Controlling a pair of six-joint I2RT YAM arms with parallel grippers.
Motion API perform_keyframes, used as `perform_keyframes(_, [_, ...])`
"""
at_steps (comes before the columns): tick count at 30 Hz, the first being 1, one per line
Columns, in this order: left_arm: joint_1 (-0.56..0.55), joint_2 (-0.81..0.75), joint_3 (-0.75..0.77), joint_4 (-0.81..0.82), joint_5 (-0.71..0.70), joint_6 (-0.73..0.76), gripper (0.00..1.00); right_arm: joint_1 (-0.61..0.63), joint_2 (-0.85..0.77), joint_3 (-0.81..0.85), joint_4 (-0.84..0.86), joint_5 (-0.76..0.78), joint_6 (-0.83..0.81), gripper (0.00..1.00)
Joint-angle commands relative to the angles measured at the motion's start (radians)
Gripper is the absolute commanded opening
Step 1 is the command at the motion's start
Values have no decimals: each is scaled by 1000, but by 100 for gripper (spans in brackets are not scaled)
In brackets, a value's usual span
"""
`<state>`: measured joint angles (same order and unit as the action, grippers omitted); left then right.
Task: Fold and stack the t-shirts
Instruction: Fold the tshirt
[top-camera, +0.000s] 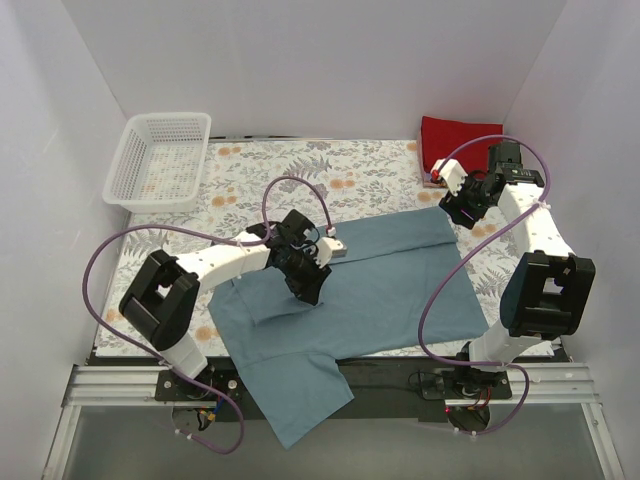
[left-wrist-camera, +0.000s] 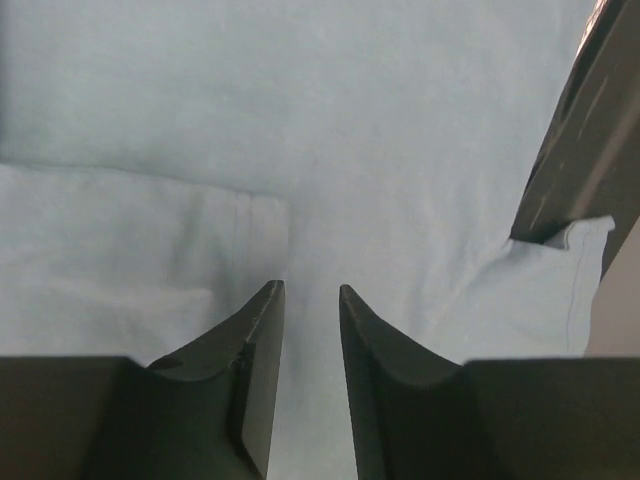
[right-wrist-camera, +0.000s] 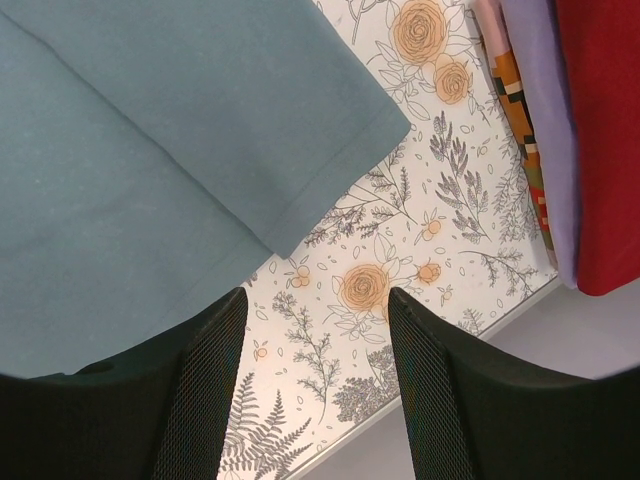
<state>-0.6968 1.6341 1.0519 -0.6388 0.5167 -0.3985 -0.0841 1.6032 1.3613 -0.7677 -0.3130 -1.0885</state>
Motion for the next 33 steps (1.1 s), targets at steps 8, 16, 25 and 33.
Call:
perform_keyframes(8, [75,-114,17,-88,36,0,32,0,-15,-5,-25,-12,-5,64])
perform_keyframes(16, [446,-99,37,-87,-47,-57,26,50,39,-4,-22,-44,96,62])
perform_keyframes(25, [583,48,23,20,-328,-109,26,81,271,98,16,-28,315,48])
perform_keyframes(33, [637,276,101,93,-354,-79,18,83,363,-5,206,107,430,46])
